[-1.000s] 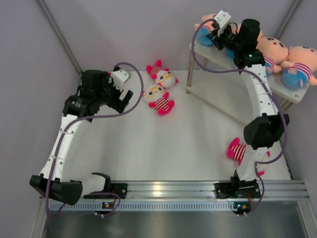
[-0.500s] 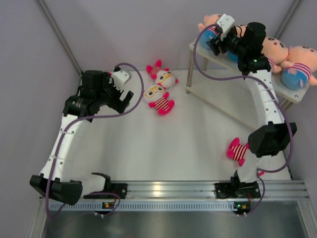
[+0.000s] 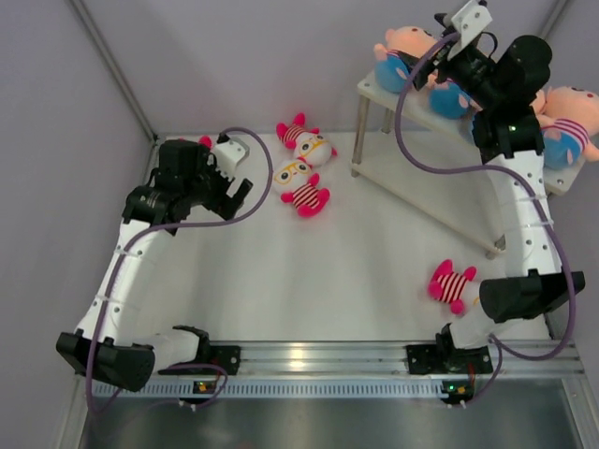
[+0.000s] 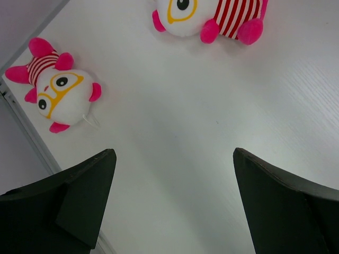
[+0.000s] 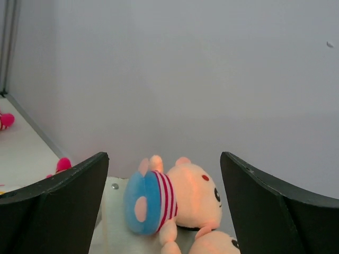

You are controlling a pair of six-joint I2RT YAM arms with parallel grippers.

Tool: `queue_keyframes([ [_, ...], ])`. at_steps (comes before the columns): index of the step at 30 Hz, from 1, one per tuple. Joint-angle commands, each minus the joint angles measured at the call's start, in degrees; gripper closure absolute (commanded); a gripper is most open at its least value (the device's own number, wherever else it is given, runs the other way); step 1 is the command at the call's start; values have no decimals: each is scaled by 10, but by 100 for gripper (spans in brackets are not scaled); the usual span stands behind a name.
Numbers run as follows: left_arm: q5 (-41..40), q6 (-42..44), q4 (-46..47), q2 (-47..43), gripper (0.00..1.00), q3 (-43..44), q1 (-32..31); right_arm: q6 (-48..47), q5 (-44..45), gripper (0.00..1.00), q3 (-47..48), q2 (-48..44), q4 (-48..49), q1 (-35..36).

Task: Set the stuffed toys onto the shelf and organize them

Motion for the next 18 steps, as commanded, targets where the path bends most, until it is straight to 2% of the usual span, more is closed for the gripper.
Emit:
queue_keyframes([
  [1, -34, -17, 13, -5, 2, -45, -1, 52, -53, 13, 17, -64, 12, 15],
  [4, -53, -41, 12, 1, 2, -83, -1, 2, -134, 14, -9, -90, -74, 41],
  [5, -58, -47, 13, 3, 2, -92, -1, -81, -147, 14, -25, -98, -148, 55],
  [6, -63, -61, 14, 4, 2, -99, -1, -131, -150, 14, -47, -108, -179, 74],
  [7, -71, -68, 13, 7, 2, -112, -1, -181, -130, 14, -106, -127, -204, 128],
  [8, -77, -74, 13, 7, 2, -117, -1, -262, -112, 14, -136, -131, -228, 158],
  [9, -82, -85, 13, 7, 2, -124, -1, -289, -96, 15, -184, -130, -254, 185],
  [10, -89, -91, 14, 6, 2, -137, 0, -305, -65, 15, -204, -123, -261, 234],
  [12, -119, -101, 15, -3, 2, -163, 1, -327, -40, 17, -260, -95, -245, 275],
  [15, -112, -110, 20, -21, 2, -192, 13, -352, 34, 18, -329, -47, -172, 296],
  [18, -103, -110, 37, -38, 2, -239, 41, -403, 130, 19, -336, 27, -143, 317],
])
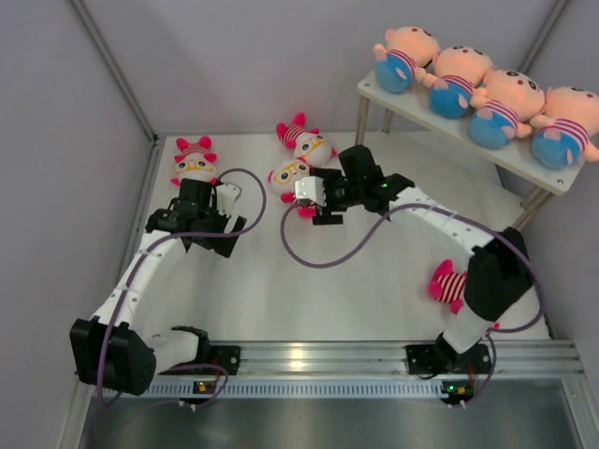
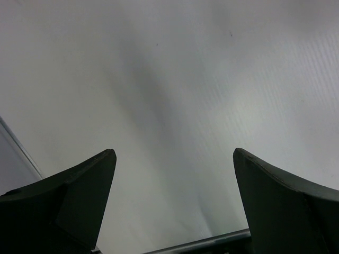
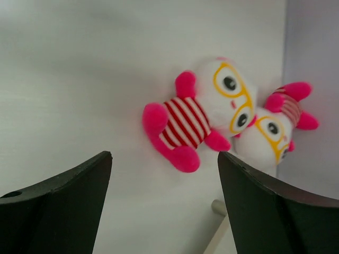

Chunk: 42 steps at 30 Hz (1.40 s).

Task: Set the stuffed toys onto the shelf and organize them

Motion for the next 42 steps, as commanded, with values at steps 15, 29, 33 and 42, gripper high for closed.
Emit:
queue_keyframes([
  [15, 43, -21, 57, -21, 2, -52, 92, -222, 212, 20, 121, 322, 88, 17],
  [29, 61, -26, 57, 7, 2, -40, 106, -147, 217, 100, 111, 316, 53, 20],
  [33, 65, -26, 56, -2, 2, -42, 108, -57, 238, 100, 58, 223, 63, 40],
  [42, 86, -25, 56, -37, 2, -48, 111, 150, 373, 100, -47, 37, -103, 82],
])
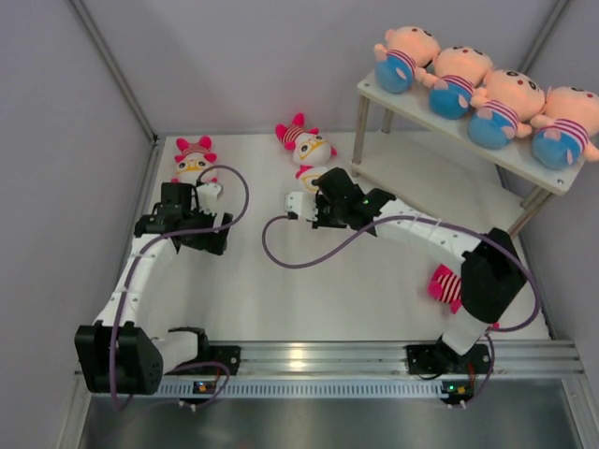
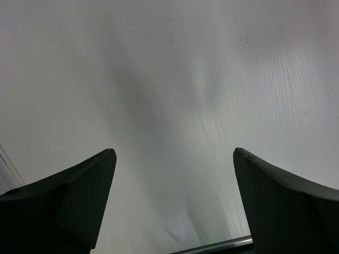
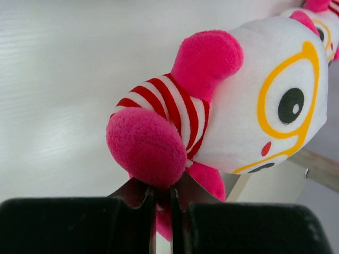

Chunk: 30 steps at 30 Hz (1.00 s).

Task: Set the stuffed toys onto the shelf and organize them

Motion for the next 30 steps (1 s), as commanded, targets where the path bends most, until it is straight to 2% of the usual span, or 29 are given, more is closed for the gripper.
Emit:
queue_keyframes([
  [1, 20, -11, 21, -31, 2, 5, 4, 106, 78, 100, -37, -77, -73, 7],
  [5, 27, -11, 19, -56, 2, -1, 4, 144, 161, 100, -80, -139, -109, -4],
  [10, 28, -10, 19, -80, 2, -8, 4, 143, 188, 100, -119, -179, -119, -74],
  [11, 31, -10, 19, -87, 2, -9, 4, 126, 189, 100, -125, -186, -113, -111],
  [15, 33, -11, 19, -98, 2, -10, 4, 83, 214, 100, -150, -195, -73, -183],
  [18, 34, -10, 19, -96, 2, -10, 4, 50, 177, 100, -170, -217, -47, -231],
  [25, 42, -9, 20, -92, 2, -9, 3, -37, 156, 100, -224, -251, -17, -340],
  [30, 42, -11, 19, -90, 2, -8, -2, -76, 196, 100, -220, -202, 17, -412],
])
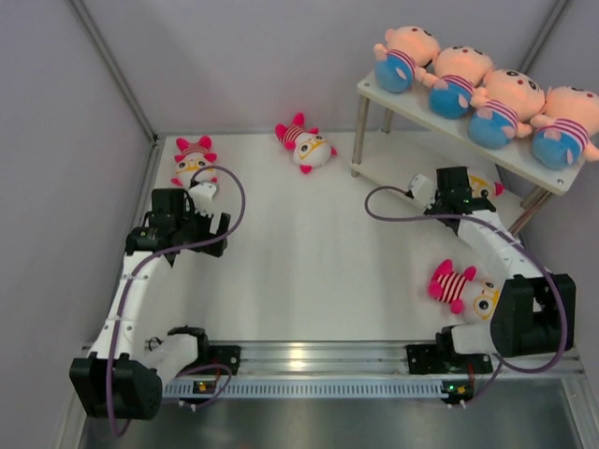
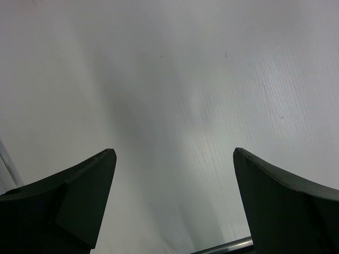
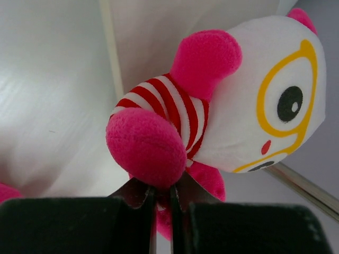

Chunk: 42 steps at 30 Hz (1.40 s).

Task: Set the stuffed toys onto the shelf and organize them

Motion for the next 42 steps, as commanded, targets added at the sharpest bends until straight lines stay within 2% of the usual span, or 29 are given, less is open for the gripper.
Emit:
queue_keyframes([
  [1, 9, -5, 19, -3, 2, 1, -4, -42, 35, 100, 14, 42, 54, -40],
  [7, 1, -3, 19, 8, 2, 0, -18, -30, 24, 100, 34, 64, 51, -94],
  [16, -3, -2, 19, 10, 2, 1, -18, -32, -21, 94, 34, 20, 34, -105],
  [18, -4, -3, 19, 10, 2, 1, -18, -34, -25, 85, 29, 20, 33, -105],
  [21, -3, -3, 19, 7, 2, -2, -18, -34, -32, 78, 28, 20, 29, -104],
  [27, -4, -2, 19, 4, 2, -2, -18, -36, -11, 80, 30, 28, 19, -110],
  [34, -4, -2, 19, 5, 2, -2, -19, -47, 59, 80, 27, 26, 15, -112],
  [37, -3, -2, 18, 4, 2, -2, -19, -48, 57, 79, 31, 27, 9, -115],
  [41, -6, 0, 19, 4, 2, -3, -19, -51, 47, 71, 20, 21, 20, -115],
  [42, -5, 0, 19, 3, 2, -3, -19, -53, 50, 63, 18, 20, 22, -114],
])
